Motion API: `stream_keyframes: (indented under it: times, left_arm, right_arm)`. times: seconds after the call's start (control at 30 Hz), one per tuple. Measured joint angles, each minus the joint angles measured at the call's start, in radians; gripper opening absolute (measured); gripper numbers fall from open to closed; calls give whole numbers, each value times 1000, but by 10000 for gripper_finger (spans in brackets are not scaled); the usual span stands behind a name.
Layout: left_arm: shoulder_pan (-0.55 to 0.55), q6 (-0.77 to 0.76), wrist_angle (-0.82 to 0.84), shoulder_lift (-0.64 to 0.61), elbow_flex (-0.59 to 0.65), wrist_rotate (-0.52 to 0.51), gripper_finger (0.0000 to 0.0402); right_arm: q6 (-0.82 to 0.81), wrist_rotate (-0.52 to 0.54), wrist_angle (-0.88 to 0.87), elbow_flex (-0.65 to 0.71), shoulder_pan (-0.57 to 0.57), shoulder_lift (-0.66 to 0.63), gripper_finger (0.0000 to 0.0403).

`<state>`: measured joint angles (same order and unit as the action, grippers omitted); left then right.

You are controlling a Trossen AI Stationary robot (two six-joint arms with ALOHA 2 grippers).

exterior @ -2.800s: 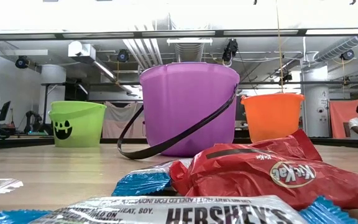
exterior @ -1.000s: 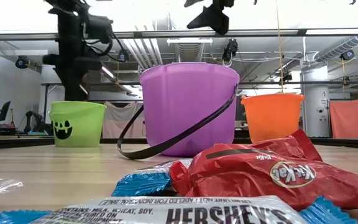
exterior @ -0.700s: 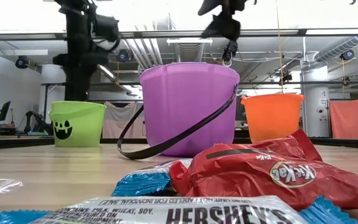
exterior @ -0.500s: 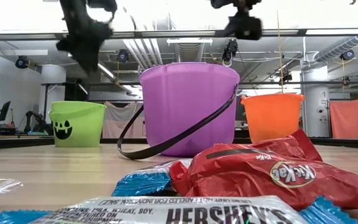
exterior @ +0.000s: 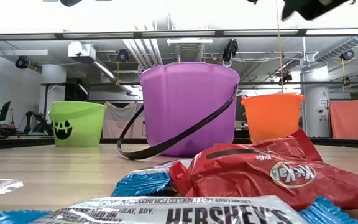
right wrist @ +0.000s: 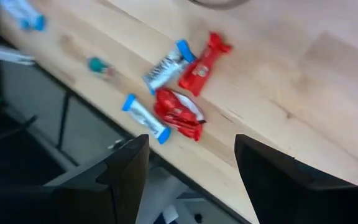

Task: Sort candy by brand, put in halloween buckets
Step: Put the white chocolate into the purple bucket

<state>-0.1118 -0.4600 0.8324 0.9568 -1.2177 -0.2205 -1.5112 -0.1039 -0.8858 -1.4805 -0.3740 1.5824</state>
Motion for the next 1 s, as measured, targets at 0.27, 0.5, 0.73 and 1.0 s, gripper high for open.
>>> stream_keyframes:
  times: [0.27, 0.5, 0.73, 1.0]
  left_arm:
    - [-152, 9, -61, -19, 30, -92, 129]
    - [-165, 10, -58, -14, 31, -78, 129]
    - [-168, 16, -59, -19, 31, -76, 129]
    - [-169, 15, -62, -10, 31, -76, 129]
  right_arm:
    - [-84, -94, -167, -66, -119, 199, 228]
    - [368, -273, -392, -42, -284, 255, 228]
    - [663, -282, -373, 10, -406, 236, 228]
    - [560, -328, -146, 201, -448, 236, 228]
